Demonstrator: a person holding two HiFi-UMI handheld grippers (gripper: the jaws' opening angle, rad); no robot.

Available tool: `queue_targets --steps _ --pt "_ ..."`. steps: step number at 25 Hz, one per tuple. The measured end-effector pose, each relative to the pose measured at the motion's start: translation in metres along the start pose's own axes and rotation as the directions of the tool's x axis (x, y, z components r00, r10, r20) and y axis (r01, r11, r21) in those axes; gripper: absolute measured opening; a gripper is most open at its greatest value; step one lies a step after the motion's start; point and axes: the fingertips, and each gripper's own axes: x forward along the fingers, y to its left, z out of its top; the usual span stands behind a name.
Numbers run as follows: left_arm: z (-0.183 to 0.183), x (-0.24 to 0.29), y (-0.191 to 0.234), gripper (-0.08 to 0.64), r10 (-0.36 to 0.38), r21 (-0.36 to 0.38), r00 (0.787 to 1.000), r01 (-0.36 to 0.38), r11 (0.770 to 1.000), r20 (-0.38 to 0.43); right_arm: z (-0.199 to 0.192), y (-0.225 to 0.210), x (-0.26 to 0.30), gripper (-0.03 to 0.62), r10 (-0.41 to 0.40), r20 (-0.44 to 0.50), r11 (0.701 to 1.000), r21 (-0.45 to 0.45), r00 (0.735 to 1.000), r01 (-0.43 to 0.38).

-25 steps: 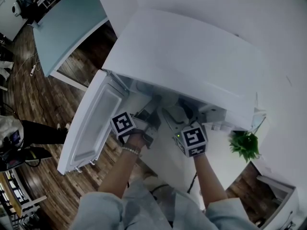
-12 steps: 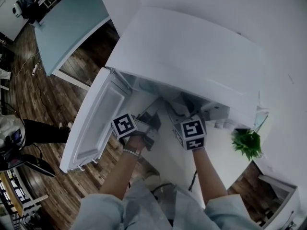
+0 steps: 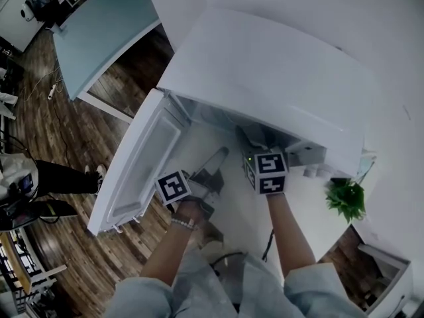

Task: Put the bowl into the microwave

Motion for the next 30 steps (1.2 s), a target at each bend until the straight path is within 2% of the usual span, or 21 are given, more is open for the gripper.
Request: queue_targets --steps 13,15,21,23,25,30 --pt "-0.006 -0.027 -0.010 0.221 -0.004 0.048 1.000 0.003 0.999 0.008 0.004 -0.008 0.016 0.253 -0.034 -0.022 0.999 -0.009 0.999 0.034" --pt "-0.006 -0.030 -0.012 0.165 0.004 0.075 1.000 -0.005 0.997 0.010 0.005 -0.008 0.015 0.252 -0.030 -0.011 1.000 0.004 0.999 0.030" --pt "-0.008 -0.036 -0.022 0.080 -0.012 0.164 1.000 0.012 0.986 -0.003 0.006 -0.004 0.007 0.252 -0.016 -0.002 1.000 0.023 1.000 0.016" --pt "-0.009 -0.037 -0.026 0.016 -0.011 0.190 1.000 0.011 0.982 -0.003 0.006 -0.001 0.001 0.252 -0.014 0.000 1.000 0.019 1.000 0.014" --pt "-0.010 -0.040 -0.028 -0.008 -0.002 0.219 1.000 0.002 0.976 -0.003 0.007 0.001 -0.007 0.232 -0.018 0.004 1.000 0.011 1.000 0.018" --pt "-0.015 -0.047 -0.038 -0.009 -0.007 0.251 1.000 0.008 0.968 -0.006 0.006 0.002 -0.031 0.091 -0.040 0.018 0.999 0.011 0.999 0.040"
